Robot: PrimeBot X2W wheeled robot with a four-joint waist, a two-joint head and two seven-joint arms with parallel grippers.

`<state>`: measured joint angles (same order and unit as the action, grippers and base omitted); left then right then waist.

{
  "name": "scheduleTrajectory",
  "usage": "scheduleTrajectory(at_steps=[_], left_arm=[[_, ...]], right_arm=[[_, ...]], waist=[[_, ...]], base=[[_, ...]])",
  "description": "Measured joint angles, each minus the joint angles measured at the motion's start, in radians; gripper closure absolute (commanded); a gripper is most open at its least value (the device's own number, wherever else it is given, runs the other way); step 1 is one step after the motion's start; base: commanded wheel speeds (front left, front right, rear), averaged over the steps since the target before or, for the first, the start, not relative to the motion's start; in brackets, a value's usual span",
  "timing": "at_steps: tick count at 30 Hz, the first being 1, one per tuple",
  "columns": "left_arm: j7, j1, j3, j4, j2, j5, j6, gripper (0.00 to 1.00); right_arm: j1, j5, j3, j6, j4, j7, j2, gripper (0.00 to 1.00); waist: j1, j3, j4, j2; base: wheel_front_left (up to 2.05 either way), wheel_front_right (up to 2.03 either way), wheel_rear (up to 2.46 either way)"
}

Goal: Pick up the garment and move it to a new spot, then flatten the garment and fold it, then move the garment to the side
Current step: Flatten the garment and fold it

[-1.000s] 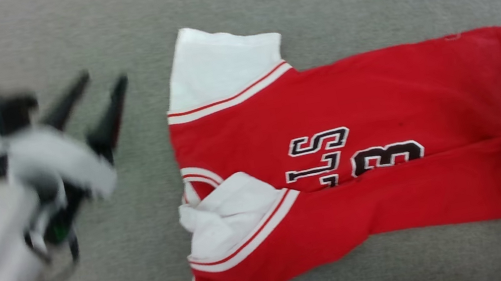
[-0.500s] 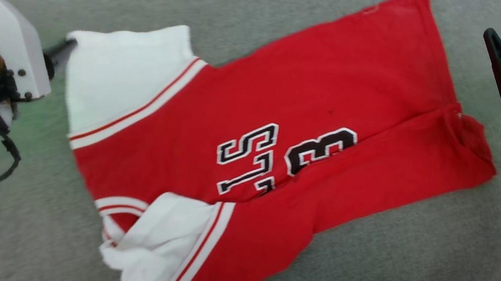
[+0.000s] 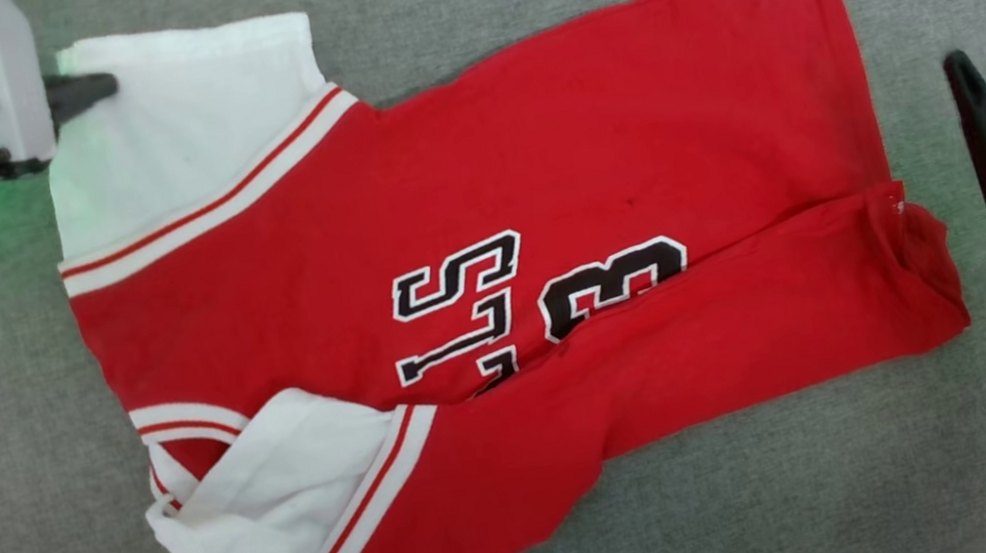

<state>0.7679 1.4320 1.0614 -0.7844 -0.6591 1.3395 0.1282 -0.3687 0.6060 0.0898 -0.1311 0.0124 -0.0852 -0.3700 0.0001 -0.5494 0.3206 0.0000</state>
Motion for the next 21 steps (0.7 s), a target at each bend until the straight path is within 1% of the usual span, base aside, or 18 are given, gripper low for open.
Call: scheduleTrajectory(at_steps=[3, 7, 10, 13, 16, 21], left_arm=[[0.001, 0.001, 0.001, 0.026, -0.005, 0.025, 0.0, 1.0], [-0.003, 0.018, 0.011, 0.052, -0.01, 0.026, 0.001, 1.0], [-0.013, 0.028, 0.02, 0.067, -0.003, 0.029, 0.001, 1.0], [-0.022, 0.038, 0.028, 0.082, 0.008, 0.035, 0.001, 1.0], [-0.026, 0.049, 0.037, 0.1, 0.014, 0.043, 0.001, 1.0], [-0.033, 0.073, 0.055, 0.139, 0.018, 0.048, 0.001, 1.0]], right_arm=[[-0.079, 0.012, 0.049, 0.0, -0.003, 0.07, -0.04, 0.0], [-0.219, 0.014, 0.114, 0.0, 0.039, 0.211, -0.112, 0.0], [-0.329, 0.05, 0.174, 0.0, 0.103, 0.369, -0.16, 0.0], [-0.416, 0.106, 0.241, 0.0, 0.176, 0.56, -0.201, 0.0], [-0.503, 0.171, 0.269, 0.0, 0.246, 0.691, -0.217, 0.0], [-0.607, 0.203, 0.311, 0.0, 0.344, 0.811, -0.231, 0.0]], waist=[[0.0, -0.01, -0.003, 0.0], [0.0, -0.022, -0.01, 0.0], [0.0, -0.03, -0.023, 0.0], [-0.0001, -0.037, -0.04, 0.0], [-0.0001, -0.047, -0.056, 0.0], [0.0, -0.068, -0.082, 0.0]], base=[[0.0, 0.0, 0.0], [0.0, 0.0, 0.0], [0.0, 0.0, 0.0], [0.0, 0.0, 0.0], [0.0, 0.0, 0.0], [0.0, 0.0, 0.0]])
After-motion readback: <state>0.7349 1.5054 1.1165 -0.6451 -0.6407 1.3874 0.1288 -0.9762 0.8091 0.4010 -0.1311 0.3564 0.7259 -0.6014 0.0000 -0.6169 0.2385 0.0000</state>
